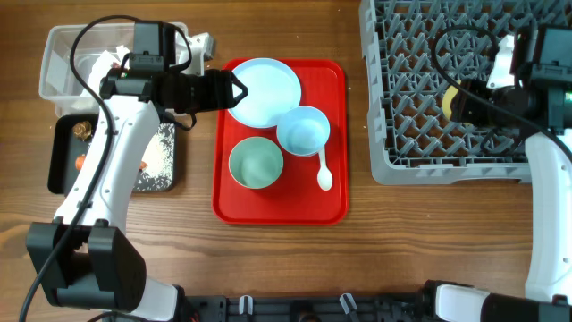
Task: Sort waste into correct bins and load items into the dishwasher rack
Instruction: 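Carry the yellow cup right and place it in the dish rack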
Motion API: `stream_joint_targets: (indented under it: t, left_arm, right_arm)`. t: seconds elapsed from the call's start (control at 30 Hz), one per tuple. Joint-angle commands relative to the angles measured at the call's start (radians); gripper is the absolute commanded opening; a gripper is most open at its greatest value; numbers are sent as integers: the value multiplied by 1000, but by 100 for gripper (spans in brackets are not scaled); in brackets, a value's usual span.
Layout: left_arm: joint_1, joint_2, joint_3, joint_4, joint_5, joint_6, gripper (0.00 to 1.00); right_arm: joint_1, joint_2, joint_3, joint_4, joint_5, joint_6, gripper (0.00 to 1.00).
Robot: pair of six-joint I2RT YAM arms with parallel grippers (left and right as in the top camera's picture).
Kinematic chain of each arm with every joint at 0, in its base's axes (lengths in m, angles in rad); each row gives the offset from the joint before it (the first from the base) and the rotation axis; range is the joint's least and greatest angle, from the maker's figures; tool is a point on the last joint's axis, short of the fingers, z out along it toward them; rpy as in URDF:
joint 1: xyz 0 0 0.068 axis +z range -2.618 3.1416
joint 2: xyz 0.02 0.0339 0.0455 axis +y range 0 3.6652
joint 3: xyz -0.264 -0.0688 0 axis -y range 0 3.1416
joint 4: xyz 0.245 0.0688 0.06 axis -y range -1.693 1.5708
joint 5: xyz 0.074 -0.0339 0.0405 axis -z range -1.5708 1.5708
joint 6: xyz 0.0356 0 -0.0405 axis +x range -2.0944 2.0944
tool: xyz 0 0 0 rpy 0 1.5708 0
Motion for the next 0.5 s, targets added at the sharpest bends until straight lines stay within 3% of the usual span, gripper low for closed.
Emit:
stream_joint_targets:
  t: [0.0,0.47]
  left_arm:
    - [-3,-7,9,-16,-26,7,73]
    - [-3,-7,7,-21,-47,9,73]
  right_arm:
    - [-4,43,12,-28,41,44,40]
    - [-4,178,12,-83,-64,27,40]
